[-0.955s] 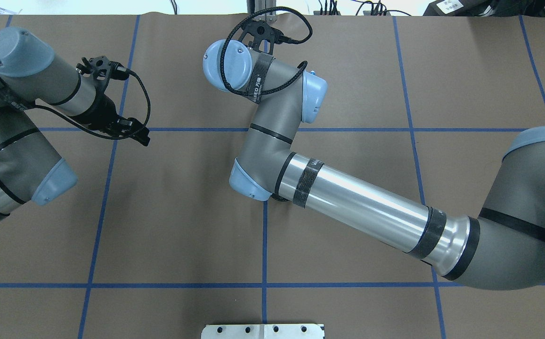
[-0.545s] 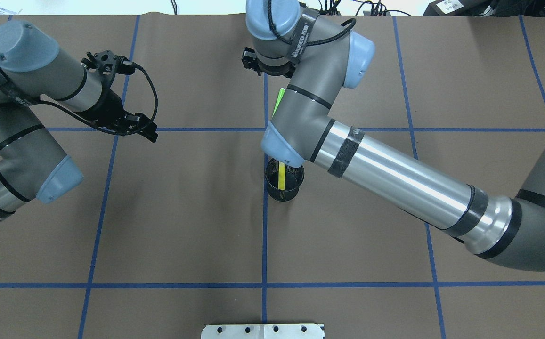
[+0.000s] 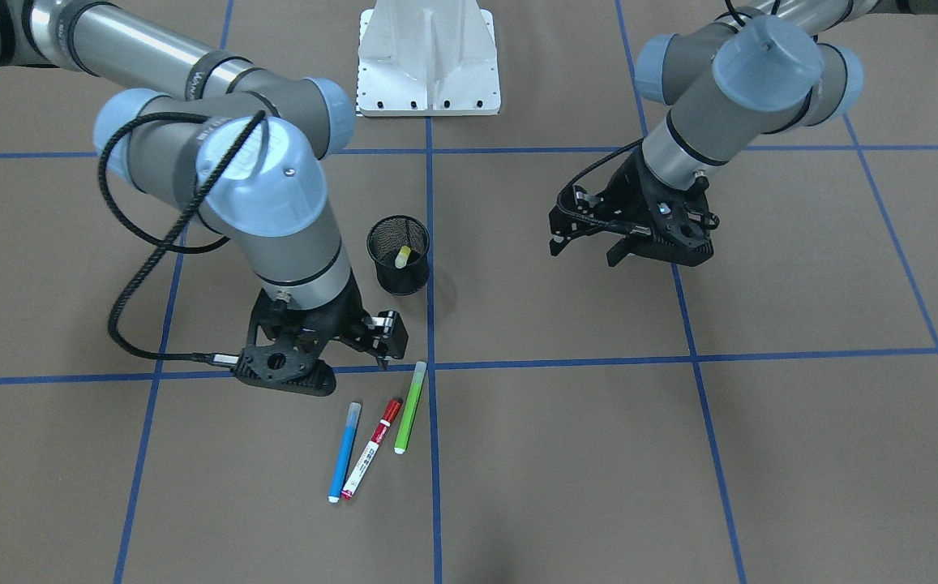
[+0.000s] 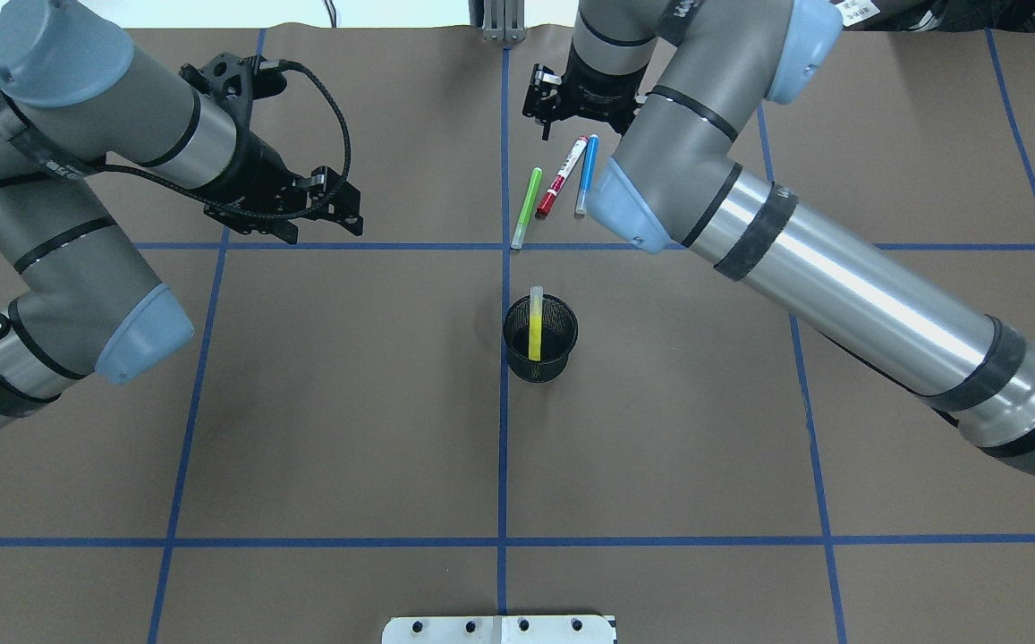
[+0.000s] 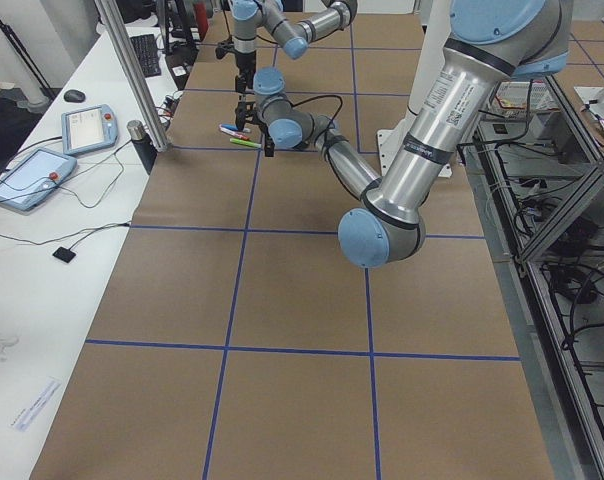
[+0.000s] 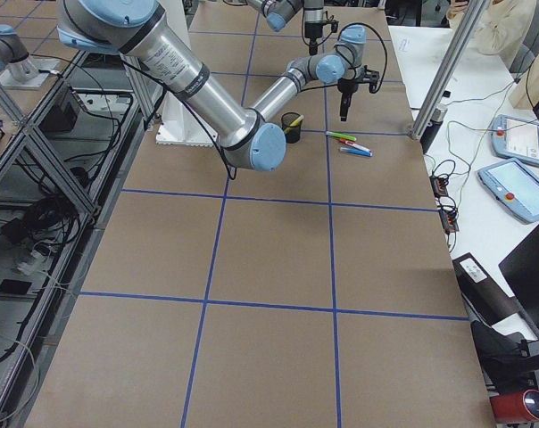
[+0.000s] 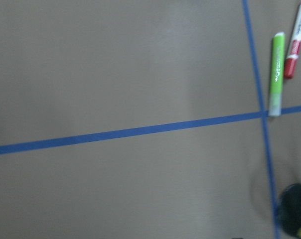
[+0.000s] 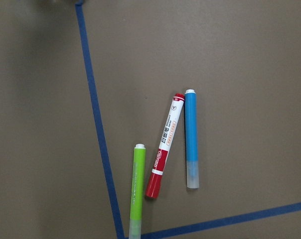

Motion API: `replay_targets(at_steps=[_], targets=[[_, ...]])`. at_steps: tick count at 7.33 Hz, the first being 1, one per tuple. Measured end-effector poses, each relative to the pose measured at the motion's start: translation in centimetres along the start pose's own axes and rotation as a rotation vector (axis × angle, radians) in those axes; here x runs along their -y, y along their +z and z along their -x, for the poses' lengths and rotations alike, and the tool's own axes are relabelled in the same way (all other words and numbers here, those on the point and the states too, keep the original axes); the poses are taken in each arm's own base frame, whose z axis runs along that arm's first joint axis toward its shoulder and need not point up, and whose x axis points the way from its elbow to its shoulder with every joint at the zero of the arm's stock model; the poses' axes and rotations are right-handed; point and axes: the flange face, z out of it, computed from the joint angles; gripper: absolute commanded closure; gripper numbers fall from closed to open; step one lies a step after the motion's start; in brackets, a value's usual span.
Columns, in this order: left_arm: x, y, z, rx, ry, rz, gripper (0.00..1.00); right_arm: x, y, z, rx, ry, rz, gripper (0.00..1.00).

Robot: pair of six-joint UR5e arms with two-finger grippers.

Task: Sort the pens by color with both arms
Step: 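Swing the left gripper over the cup while the right arm withdraws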

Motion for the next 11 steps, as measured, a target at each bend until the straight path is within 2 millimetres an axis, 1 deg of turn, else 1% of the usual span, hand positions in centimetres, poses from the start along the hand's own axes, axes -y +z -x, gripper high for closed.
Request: replay_targets(at_steps=[1, 2, 3, 4, 5, 6, 7, 8, 9, 11], targets=[[-0.9, 0.4, -2.7, -0.016, -0.03, -0.026, 0.12, 0.9, -1.2, -3.6, 0.016, -0.011, 0.007, 0.02], [-2.2, 1.7, -5.5, -0.017, -0.035, -0.056, 0.12, 2.1, -2.4, -7.3, 0.025, -0.034, 0.008, 0.02], [-3.7, 3.0, -8.5, -0.006, -0.025, -0.085, 0.13, 3.6, -3.4, -10.4, 0.033, -0.051, 0.013, 0.02], [-4.7, 3.6, -11.8, 0.014, -0.009, -0.115, 0.13, 4.9, -4.2, -12.6, 0.037, -0.065, 0.014, 0.02], [-5.2, 3.6, -14.9, 0.042, 0.014, -0.149, 0.12, 5.5, -4.6, -13.7, 0.037, -0.071, 0.013, 0.02], [-5.7, 3.6, -17.8, 0.097, 0.056, -0.188, 0.12, 5.8, -4.7, -14.1, 0.037, -0.074, 0.012, 0.02], [-6.2, 4.1, -20.1, 0.159, 0.108, -0.215, 0.12, 5.9, -4.6, -14.3, 0.035, -0.074, 0.012, 0.02], [-6.1, 5.2, -21.4, 0.211, 0.155, -0.22, 0.12, 5.9, -4.6, -14.4, 0.032, -0.073, 0.01, 0.02], [-5.7, 6.7, -22.3, 0.25, 0.188, -0.211, 0.12, 6.0, -4.6, -14.4, 0.03, -0.073, 0.009, 0.02], [-5.9, 10.1, -23.5, 0.298, 0.228, -0.176, 0.14, 6.0, -4.4, -14.6, 0.028, -0.071, 0.009, 0.02]])
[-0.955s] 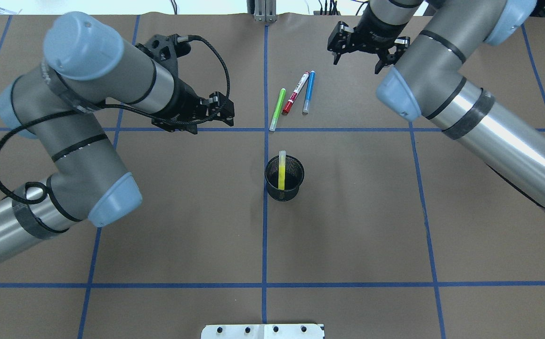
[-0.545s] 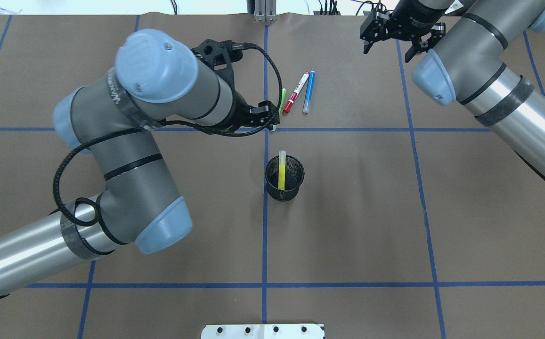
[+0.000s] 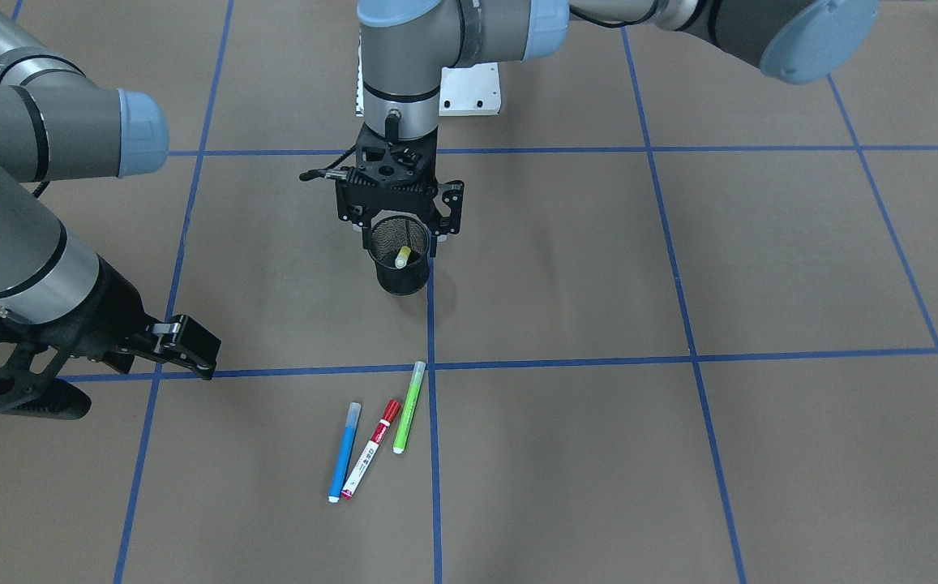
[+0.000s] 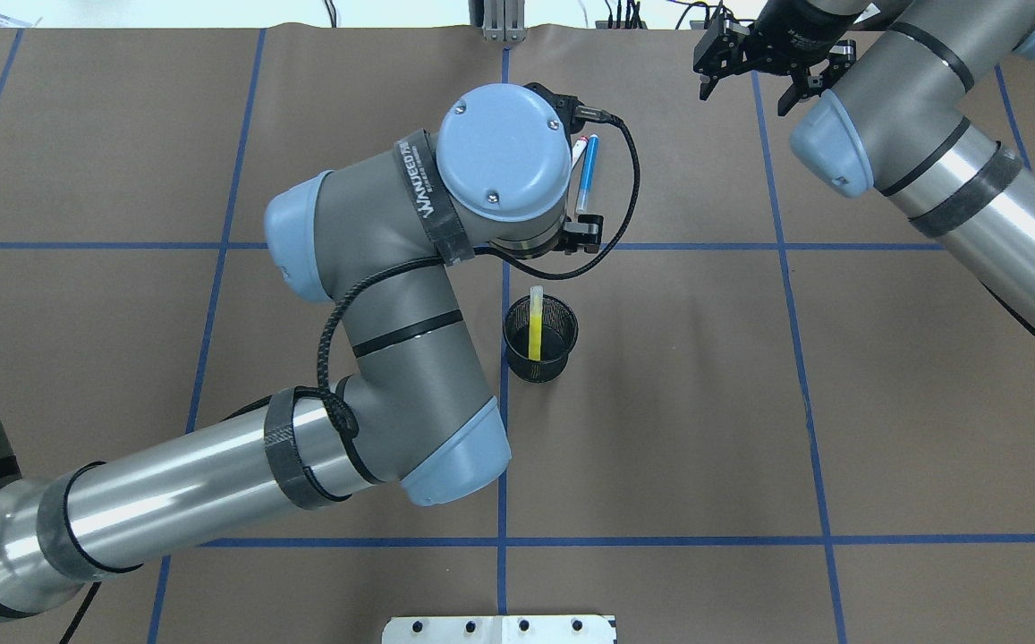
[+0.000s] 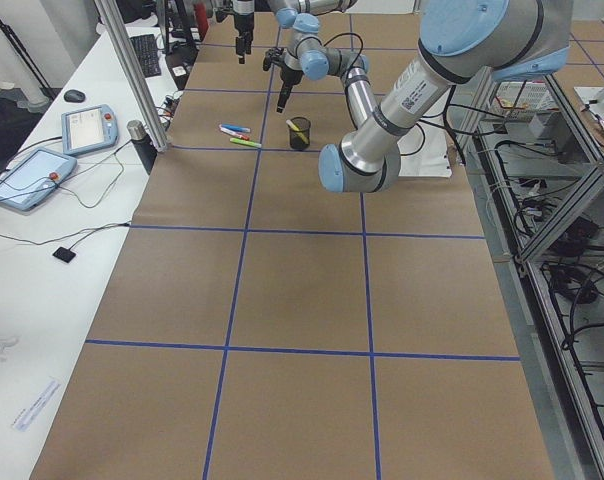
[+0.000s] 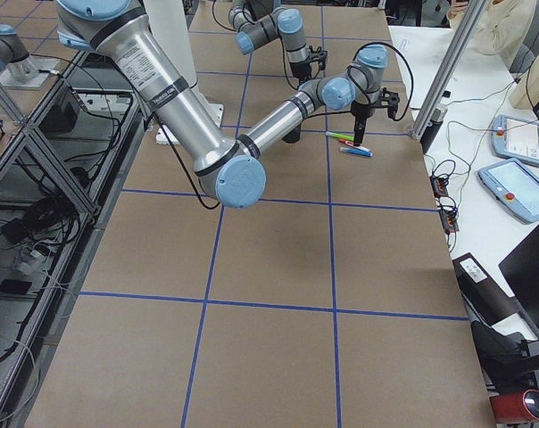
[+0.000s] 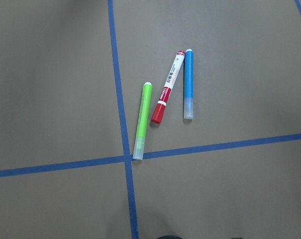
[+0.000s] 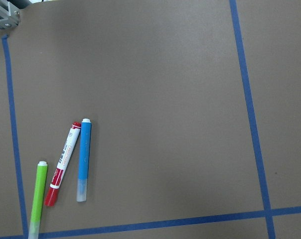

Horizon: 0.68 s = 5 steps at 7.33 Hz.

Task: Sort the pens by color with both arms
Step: 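Swing the left gripper over the cup while the right arm withdraws, then lower the left gripper into the cup and grasp the yellow highlighter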

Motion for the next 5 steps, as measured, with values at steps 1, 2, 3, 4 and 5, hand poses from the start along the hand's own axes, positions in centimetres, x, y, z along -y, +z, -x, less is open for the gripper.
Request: replay_targets(at_steps=[1, 2, 3, 4, 5], targets=[[-0.3, 1.2, -0.5, 0.005, 0.011, 0.01, 0.15, 0.0, 0.1, 0.0, -0.002, 0.0, 0.001, 0.02], [-0.6, 2.6, -0.8, 0.001, 0.014, 0.014, 0.17, 0.0, 0.3, 0.0, -0.003, 0.001, 0.001, 0.02], [-0.7, 3.5, -0.8, -0.006, 0.009, 0.013, 0.2, 0.0, 0.3, 0.0, -0.004, 0.002, 0.001, 0.02], [-0.8, 4.0, -0.8, -0.01, -0.01, 0.013, 0.21, -0.1, 0.3, 0.0, -0.004, 0.002, 0.001, 0.02], [-0.9, 4.4, -0.7, -0.014, -0.038, 0.012, 0.23, -0.1, 0.4, 0.1, -0.005, 0.002, 0.001, 0.02]])
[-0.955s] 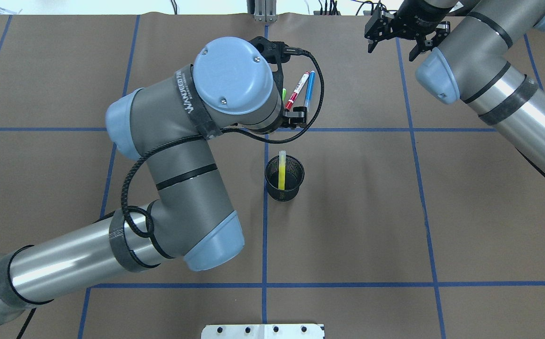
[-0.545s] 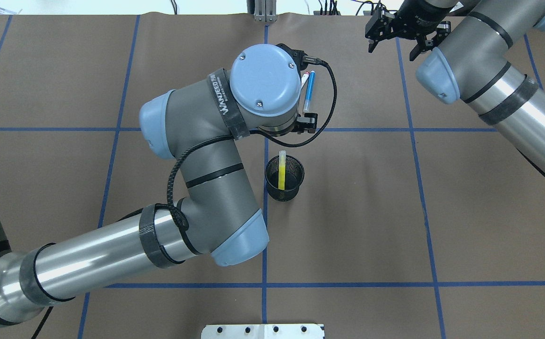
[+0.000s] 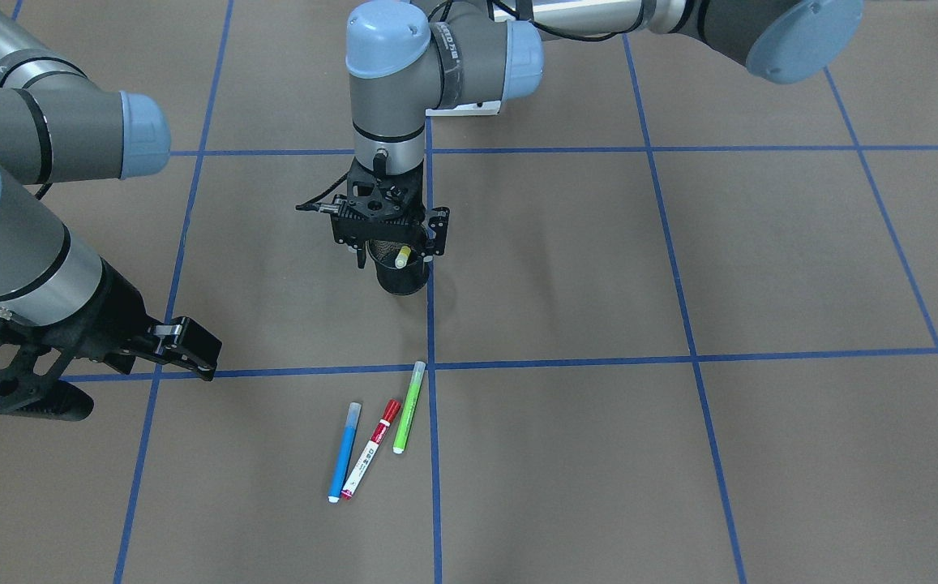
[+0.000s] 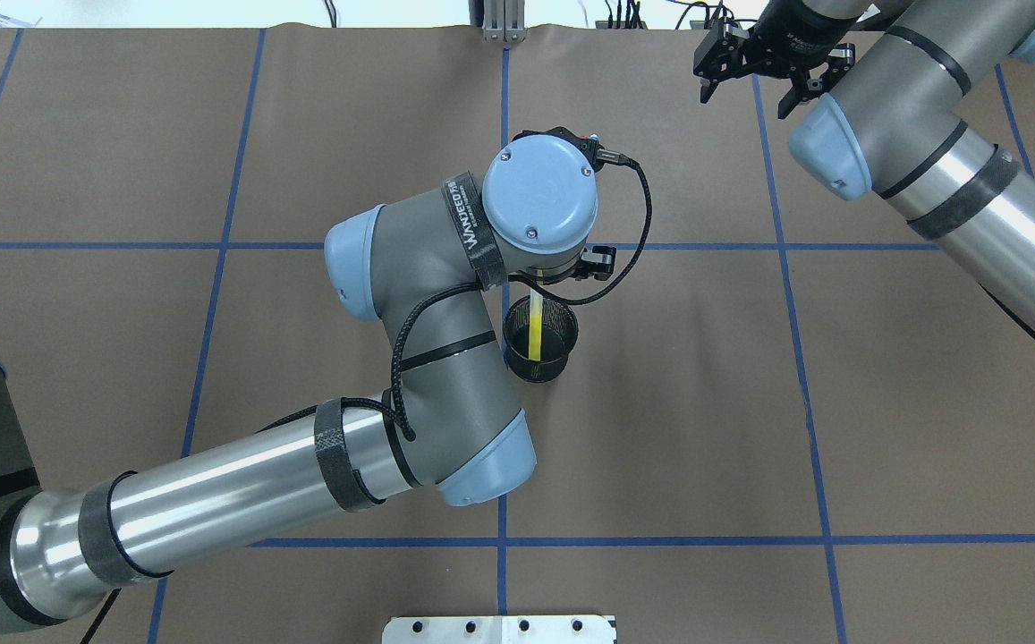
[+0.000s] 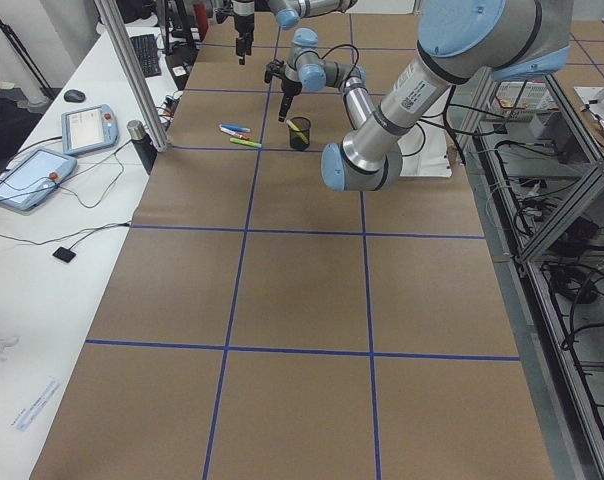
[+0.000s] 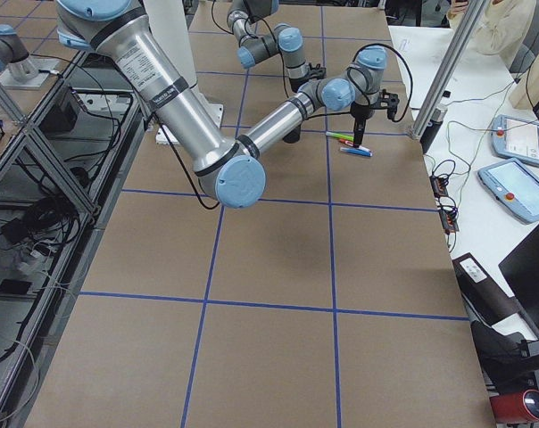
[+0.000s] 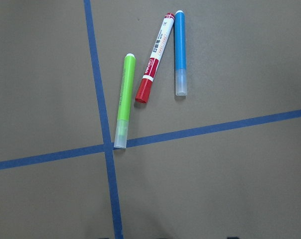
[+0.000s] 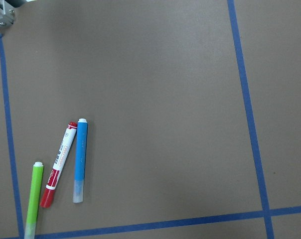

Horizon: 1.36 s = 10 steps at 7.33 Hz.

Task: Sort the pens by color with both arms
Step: 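Lower the left gripper into the cup and grasp the yellow highlighter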

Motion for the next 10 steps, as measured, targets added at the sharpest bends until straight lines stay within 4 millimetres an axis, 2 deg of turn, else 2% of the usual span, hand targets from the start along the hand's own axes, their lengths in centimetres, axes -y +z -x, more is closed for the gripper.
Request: replay_targets(at_steps=[3, 10], targets=[[-0.3, 0.2, 0.5, 0.001, -0.025, 0.006, 0.4, 0.0, -0.1, 0.2, 0.002, 0.0, -0.002, 0.02], [-0.7, 1.1, 1.4, 0.018, 0.017, 0.015, 0.42, -0.2, 0.2, 0.4, -0.004, 0.0, -0.005, 0.02]])
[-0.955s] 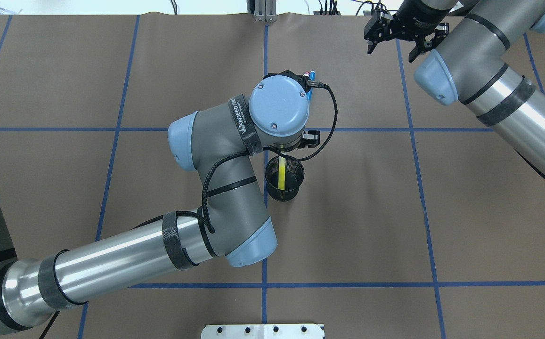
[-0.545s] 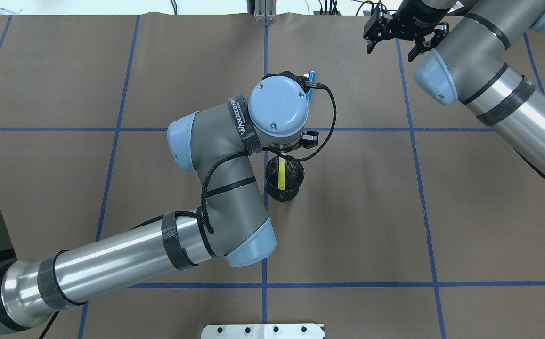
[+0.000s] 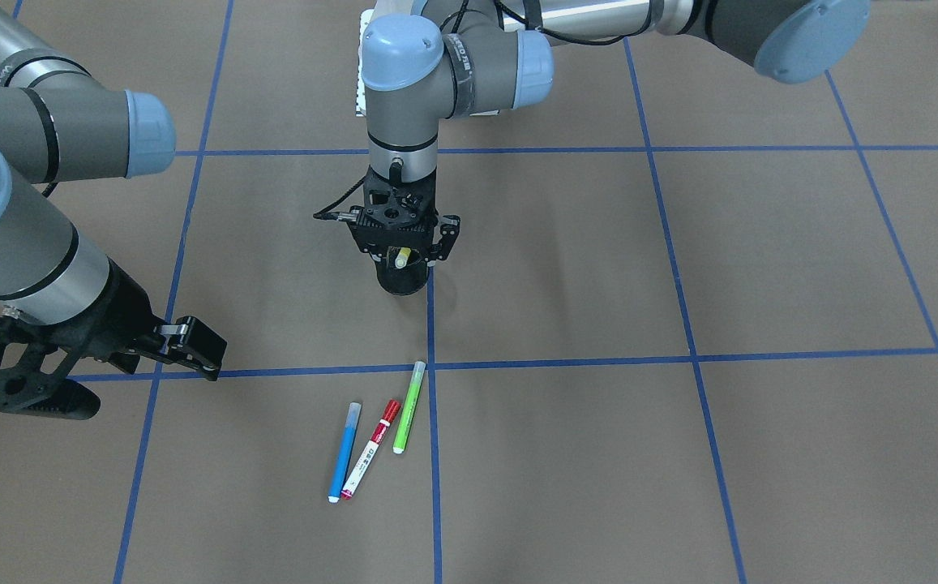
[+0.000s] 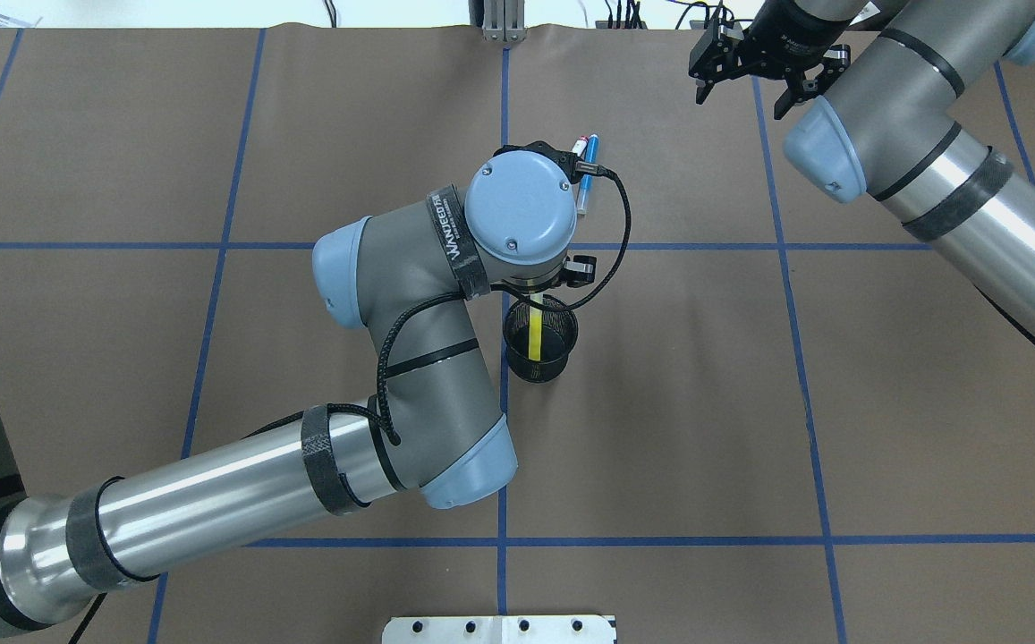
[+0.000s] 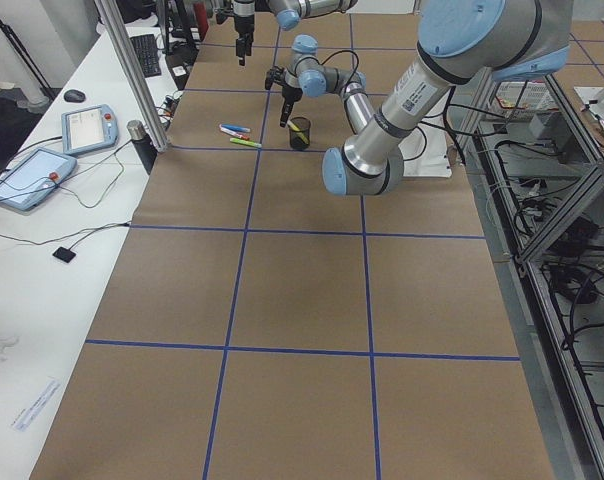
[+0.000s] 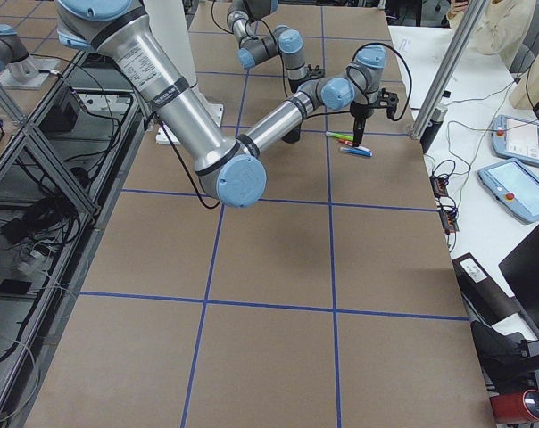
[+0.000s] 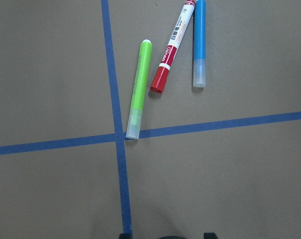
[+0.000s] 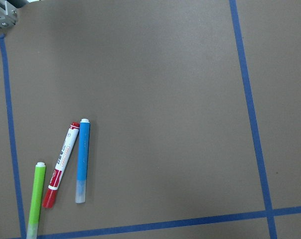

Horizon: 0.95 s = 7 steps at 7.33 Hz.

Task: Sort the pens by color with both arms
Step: 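Lower the left gripper into the cup and grasp the yellow highlighter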

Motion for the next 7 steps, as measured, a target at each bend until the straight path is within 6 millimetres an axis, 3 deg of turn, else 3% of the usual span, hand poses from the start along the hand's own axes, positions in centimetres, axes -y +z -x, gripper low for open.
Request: replay_targets(at_steps=[7], targets=[[-0.29, 0.12, -0.06, 0.003, 0.064, -0.003, 0.42, 0.19, 0.52, -0.14, -0.007, -0.003, 0.002, 0.02]])
